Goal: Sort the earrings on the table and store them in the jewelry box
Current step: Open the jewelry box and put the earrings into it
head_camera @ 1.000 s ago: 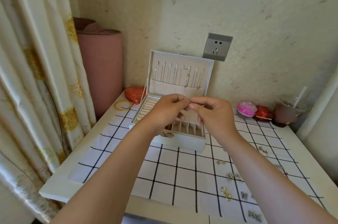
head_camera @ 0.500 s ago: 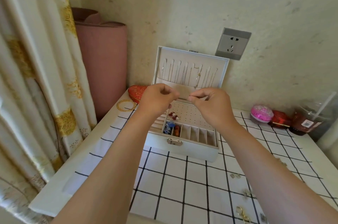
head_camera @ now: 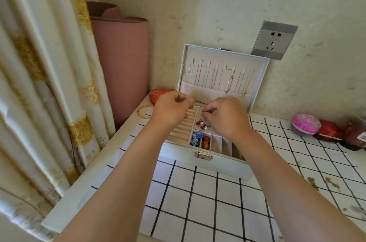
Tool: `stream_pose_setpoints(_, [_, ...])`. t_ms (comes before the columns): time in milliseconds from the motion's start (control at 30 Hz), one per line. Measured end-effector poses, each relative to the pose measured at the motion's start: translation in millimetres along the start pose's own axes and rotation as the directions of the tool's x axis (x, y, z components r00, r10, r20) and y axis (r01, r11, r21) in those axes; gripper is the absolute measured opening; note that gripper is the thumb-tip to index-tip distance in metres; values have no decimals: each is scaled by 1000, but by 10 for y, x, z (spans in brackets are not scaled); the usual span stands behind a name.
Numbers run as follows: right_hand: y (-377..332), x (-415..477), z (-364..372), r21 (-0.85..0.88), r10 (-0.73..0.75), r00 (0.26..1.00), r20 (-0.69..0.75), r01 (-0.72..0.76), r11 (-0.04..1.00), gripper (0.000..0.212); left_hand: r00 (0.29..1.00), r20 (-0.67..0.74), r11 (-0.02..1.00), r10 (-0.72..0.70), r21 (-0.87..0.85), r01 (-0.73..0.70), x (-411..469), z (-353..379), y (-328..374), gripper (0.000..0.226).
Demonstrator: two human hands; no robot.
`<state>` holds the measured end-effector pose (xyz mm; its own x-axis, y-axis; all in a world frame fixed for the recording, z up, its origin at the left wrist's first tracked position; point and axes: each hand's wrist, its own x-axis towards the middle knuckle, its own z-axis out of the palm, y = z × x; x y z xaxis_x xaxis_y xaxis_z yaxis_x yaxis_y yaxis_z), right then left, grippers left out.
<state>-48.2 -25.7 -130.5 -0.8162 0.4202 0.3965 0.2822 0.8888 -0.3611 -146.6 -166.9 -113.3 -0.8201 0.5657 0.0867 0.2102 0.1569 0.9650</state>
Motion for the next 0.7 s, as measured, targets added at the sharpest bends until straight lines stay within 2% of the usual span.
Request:
stream_pose_setpoints(200, [-1, -9, 20, -14, -48, 999, -25, 48, 999, 5, 999, 4, 997, -48, -58, 48, -36, 13, 34, 12])
stream_pose_setpoints(400, [-13, 11, 11, -79, -86, 994, 68, 92, 993, 11, 997, 22, 993, -69, -90, 71, -72, 50, 76, 9])
stream_pose_setpoints(533, [23, 58, 5, 62, 45, 989, 141, -54, 997, 13, 985, 91, 968, -148, -192, 163, -89, 41, 76, 10])
stream_pose_setpoints(600, [30, 61, -15, 206, 94, 987, 133, -121, 971, 16, 977, 122, 952, -177, -232, 202, -95, 33, 84, 10])
stream_pose_setpoints(700, [-48, 69, -161, 416, 91, 994, 65, -110, 903, 19, 966, 160, 931, -203, -274, 241, -96, 16, 109, 12])
